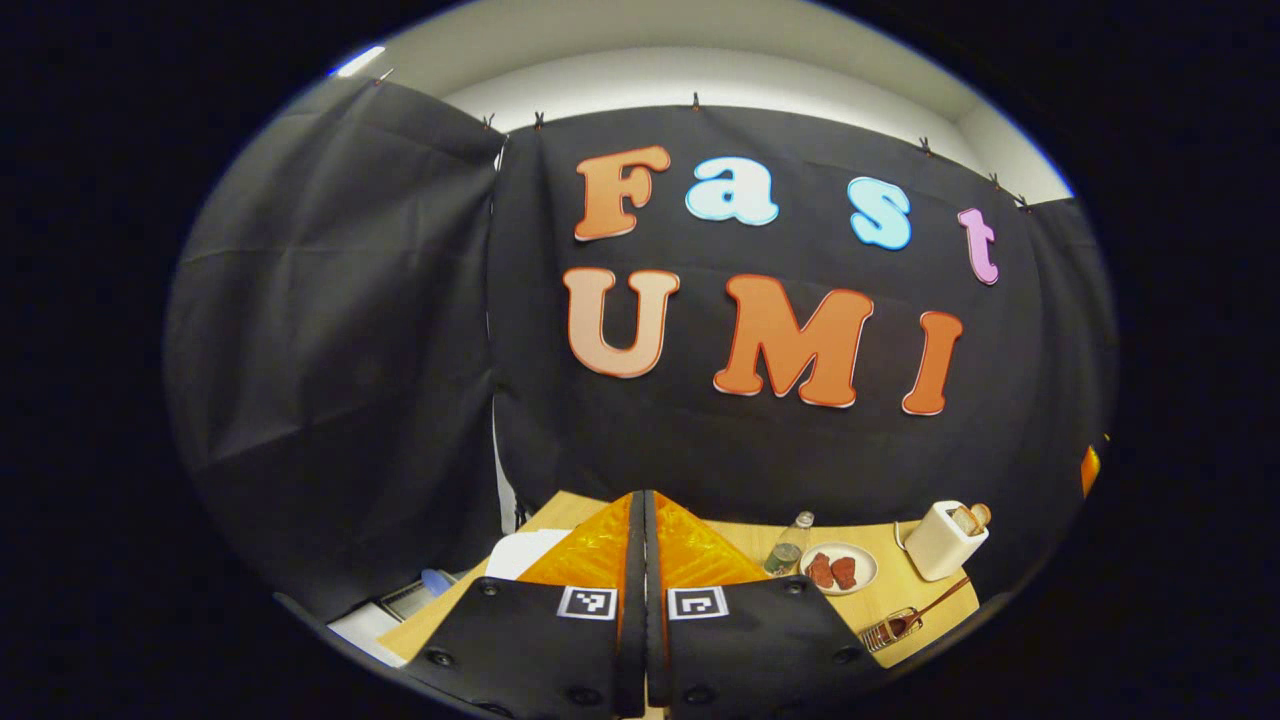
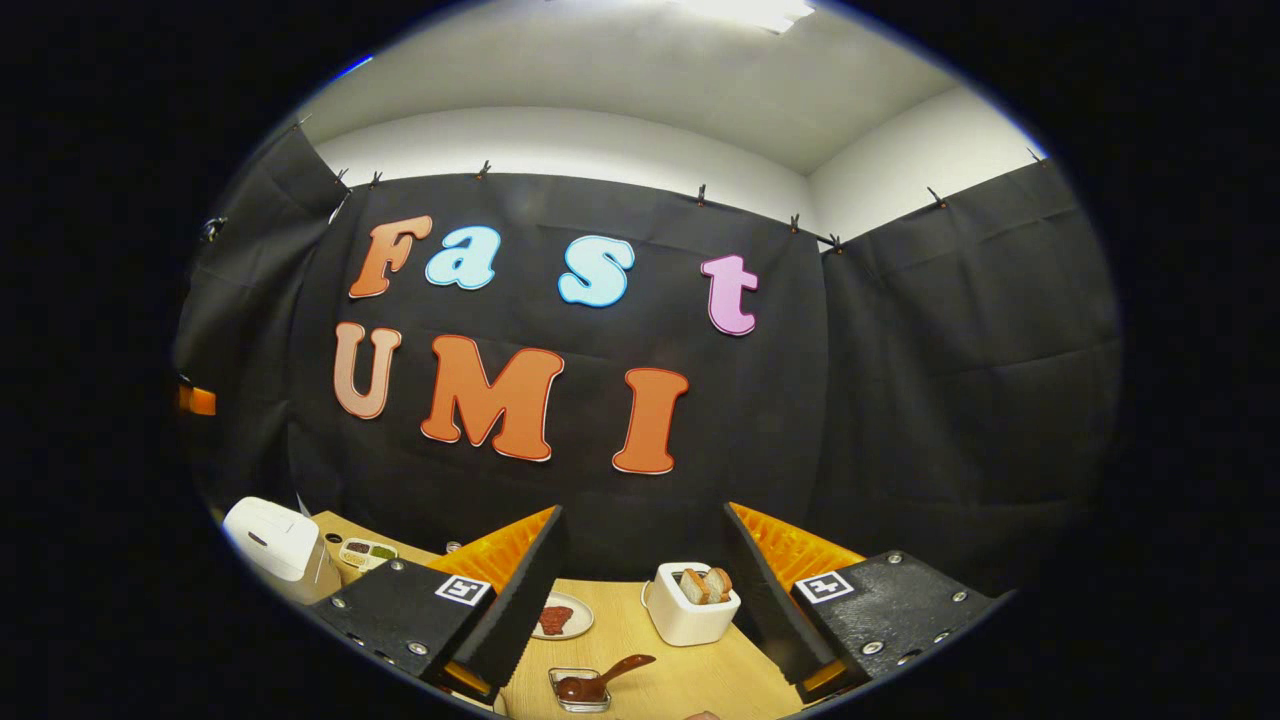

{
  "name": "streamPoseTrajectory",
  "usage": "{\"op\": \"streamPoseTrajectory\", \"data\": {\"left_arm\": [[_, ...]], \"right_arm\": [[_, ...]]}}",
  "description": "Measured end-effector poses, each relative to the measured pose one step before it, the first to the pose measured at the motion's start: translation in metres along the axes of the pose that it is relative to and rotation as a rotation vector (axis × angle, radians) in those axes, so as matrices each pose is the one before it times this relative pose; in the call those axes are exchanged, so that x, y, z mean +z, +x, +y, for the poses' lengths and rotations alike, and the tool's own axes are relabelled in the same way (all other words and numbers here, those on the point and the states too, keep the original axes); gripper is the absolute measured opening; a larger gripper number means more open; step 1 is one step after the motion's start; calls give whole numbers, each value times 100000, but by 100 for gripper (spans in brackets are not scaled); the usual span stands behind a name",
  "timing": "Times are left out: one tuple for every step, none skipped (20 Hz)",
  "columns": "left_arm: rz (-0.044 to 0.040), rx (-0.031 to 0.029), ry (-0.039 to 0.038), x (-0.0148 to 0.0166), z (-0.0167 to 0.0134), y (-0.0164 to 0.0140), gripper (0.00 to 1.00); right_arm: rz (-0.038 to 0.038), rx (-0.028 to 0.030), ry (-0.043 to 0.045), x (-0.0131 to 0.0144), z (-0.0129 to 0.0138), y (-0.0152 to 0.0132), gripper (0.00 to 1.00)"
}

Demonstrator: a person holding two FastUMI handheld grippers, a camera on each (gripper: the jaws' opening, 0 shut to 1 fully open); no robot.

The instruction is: Close the left gripper, press the button to open the rice cooker; take a wooden spoon from the chopstick holder with the right hand, scoop a spoonful of rice and pour it into the rice cooker, then put the wooden spoon back into the chopstick holder.

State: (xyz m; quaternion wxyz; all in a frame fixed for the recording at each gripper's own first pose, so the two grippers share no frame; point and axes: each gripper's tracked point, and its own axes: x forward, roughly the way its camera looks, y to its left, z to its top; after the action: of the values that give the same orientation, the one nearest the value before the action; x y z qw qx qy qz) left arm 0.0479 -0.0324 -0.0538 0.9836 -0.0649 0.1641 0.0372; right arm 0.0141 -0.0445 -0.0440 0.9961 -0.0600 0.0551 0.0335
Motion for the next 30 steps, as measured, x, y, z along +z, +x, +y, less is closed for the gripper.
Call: {"op": "streamPoseTrajectory", "data": {"left_arm": [[4332, 127, -221, -755, 430, 757, 5], [4976, 946, -19, -990, 519, 688, 5], [6717, 89, 226, -1362, 425, 932, 3], [6234, 1273, -254, -1212, 502, 897, 5], [6247, 435, -1181, -1038, 498, 1141, 5], [6531, -716, -2042, -1165, 204, 850, 3], [7102, -136, -3035, -1033, 293, 932, 5], [6373, -363, -2236, -1358, 376, 1078, 7], [5360, 117, -2479, -970, 272, 1205, 5], [5706, 341, -1641, -1198, 270, 1379, 7], [6460, 1119, -336, -1130, 331, 1021, 5], [4058, -603, -1102, -398, 460, 1101, 5], [3465, -491, -1626, -252, -56, 718, 5], [3754, -612, -2107, -514, 296, 948, 5], [3917, 443, -2743, -326, 366, 569, 5], [2731, 442, -1908, -140, 501, 755, 5], [2555, 407, -972, -52, 418, 501, 5], [1567, -241, -329, -52, 271, 660, 5], [2501, -1204, 418, -141, 84, 529, 5], [2345, 949, 251, -340, 228, 358, 5], [56, 1259, 533, 205, 383, 529, 5], [1883, 1287, 658, -308, 276, 842, 5], [1947, 774, 413, -413, 247, 473, 5], [645, 288, -1053, -31, 0, 501, 5], [-1848, -93, -535, 495, -102, -539, 6], [322, 369, 650, -202, 54, 664, 6], [-43, 438, 838, -98, -27, -45, 5], [-1104, 114, 1671, 147, -31, -349, 6], [-1437, -85, 1216, 55, -91, -499, 5], [-3097, -268, 1221, 371, -202, -817, 5]], "right_arm": [[584, -789, 80, -227, -161, -127, 95], [332, -769, -68, -109, -304, -109, 95], [40, -1173, -182, -176, -383, -8, 95], [88, -1295, -570, -174, -365, -44, 95], [8, -1728, -1228, -198, -552, -171, 95], [422, -1571, -1329, -208, -372, -114, 95], [889, -952, -847, -411, -115, -232, 95], [1194, -825, -576, -497, -94, -169, 95], [1244, -793, -593, -500, -165, -137, 95], [923, -1103, -440, -368, -257, -150, 95], [1135, -1116, 76, -461, -183, -66, 95], [1921, -633, 481, -608, -187, 4, 95], [2122, -351, 536, -671, -41, -35, 95], [1823, -409, 484, -483, -19, 10, 95], [1122, -647, 172, -305, -227, 50, 95], [444, -787, -147, -145, -168, 56, 95], [174, -815, -278, -75, -207, -66, 95], [306, -591, -321, -144, 64, 40, 95], [338, -356, -153, -238, 59, 76, 95], [606, 65, -71, -127, 114, 53, 95], [341, 170, -130, -200, 272, 90, 95], [217, 163, -400, -96, 281, 144, 95], [187, 341, -567, -192, 212, 93, 95], [158, 287, -652, -61, 318, 34, 95], [735, 490, -769, -147, 348, 146, 95], [668, 1085, -647, -340, 364, 56, 95], [851, 1369, -408, -280, 498, 95, 95], [551, 1112, -106, -317, 398, 160, 95], [552, 1276, 114, -212, 264, 46, 95], [708, 1415, 38, -258, 389, 161, 94]]}}
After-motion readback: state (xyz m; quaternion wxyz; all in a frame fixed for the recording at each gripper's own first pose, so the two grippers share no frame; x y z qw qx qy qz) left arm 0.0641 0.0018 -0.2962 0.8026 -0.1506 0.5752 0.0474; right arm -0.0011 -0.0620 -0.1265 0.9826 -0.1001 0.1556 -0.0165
